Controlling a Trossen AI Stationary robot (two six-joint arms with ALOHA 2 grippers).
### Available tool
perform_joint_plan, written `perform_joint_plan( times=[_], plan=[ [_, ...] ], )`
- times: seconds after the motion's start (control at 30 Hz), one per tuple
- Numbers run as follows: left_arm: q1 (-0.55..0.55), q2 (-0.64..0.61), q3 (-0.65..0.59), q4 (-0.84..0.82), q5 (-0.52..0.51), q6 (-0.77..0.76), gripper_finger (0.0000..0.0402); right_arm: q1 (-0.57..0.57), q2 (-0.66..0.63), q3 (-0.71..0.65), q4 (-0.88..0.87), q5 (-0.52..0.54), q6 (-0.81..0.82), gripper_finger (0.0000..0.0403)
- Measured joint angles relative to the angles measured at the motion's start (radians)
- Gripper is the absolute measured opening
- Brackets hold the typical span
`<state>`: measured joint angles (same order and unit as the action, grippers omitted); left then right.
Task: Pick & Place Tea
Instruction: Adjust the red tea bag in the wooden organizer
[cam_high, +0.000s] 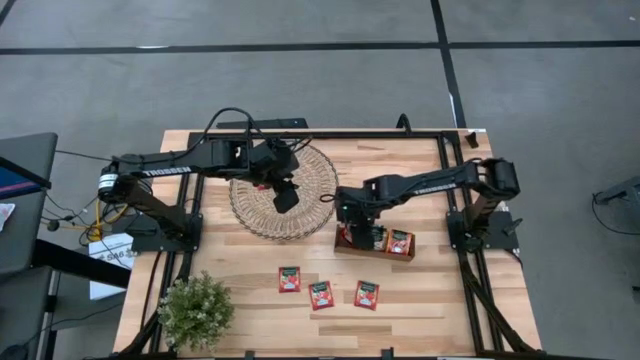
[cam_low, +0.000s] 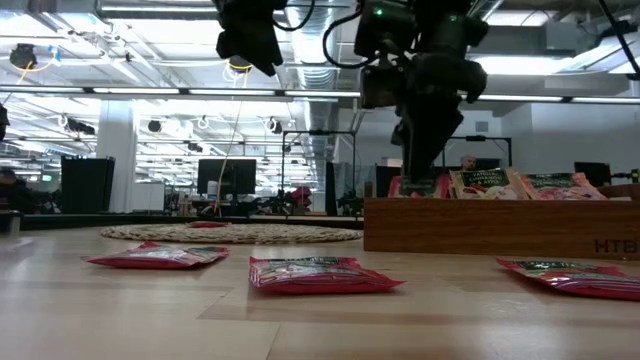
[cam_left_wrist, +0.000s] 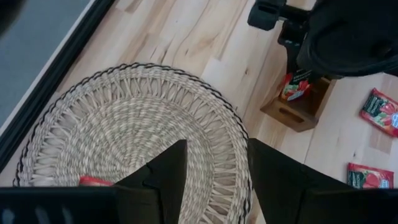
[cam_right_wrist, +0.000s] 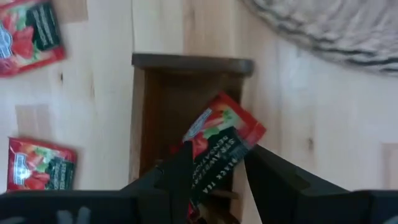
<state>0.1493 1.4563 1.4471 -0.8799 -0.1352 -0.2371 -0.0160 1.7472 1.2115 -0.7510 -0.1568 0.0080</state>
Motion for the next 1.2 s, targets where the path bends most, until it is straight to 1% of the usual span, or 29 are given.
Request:
perform_joint_plan(
  times=[0.2,0.33,0.47,0.57,0.7,0.77,0.9,1.0,1.2],
  plan=[
    [0.000,0.000,0.000,0.001,0.000,-0.004,0.0160,-0.002,0.010,-0.001,0.020,-0.020,-0.010,0.0132],
    [0.000,0.000,0.000,0.001,-0.001,-0.006,0.0160,-0.012,0.008,-0.001,0.035,-0.020,-0.017,0.0117],
    [0.000,0.000,0.000,0.001,0.000,-0.008,0.0160,-0.019,0.008,-0.001,0.033,-0.018,-0.021,0.0088],
    [0.000,0.000,0.000,0.001,-0.001,-0.008,0.0160,-0.020,0.008,-0.001,0.031,0.006,-0.035,0.0060],
    [0.000,0.000,0.000,0.001,-0.001,-0.008,0.0160,-0.020,0.008,-0.001,0.031,0.007,-0.050,0.0017],
    [0.000,0.000,0.000,0.001,-0.001,-0.008,0.0160,-0.019,0.008,-0.001,0.031,0.006,-0.068,0.0005],
    [0.000,0.000,0.000,0.002,-0.001,-0.008,0.0160,-0.019,0.008,0.005,0.024,0.008,-0.076,0.0010],
    [0.000,0.000,0.000,0.003,0.000,-0.008,0.0160,-0.019,0.008,0.029,0.016,0.007,-0.113,0.0003],
    [0.000,0.000,0.000,0.003,0.000,-0.008,0.0160,-0.021,0.005,0.087,-0.052,0.002,-0.186,0.0003]
  ],
)
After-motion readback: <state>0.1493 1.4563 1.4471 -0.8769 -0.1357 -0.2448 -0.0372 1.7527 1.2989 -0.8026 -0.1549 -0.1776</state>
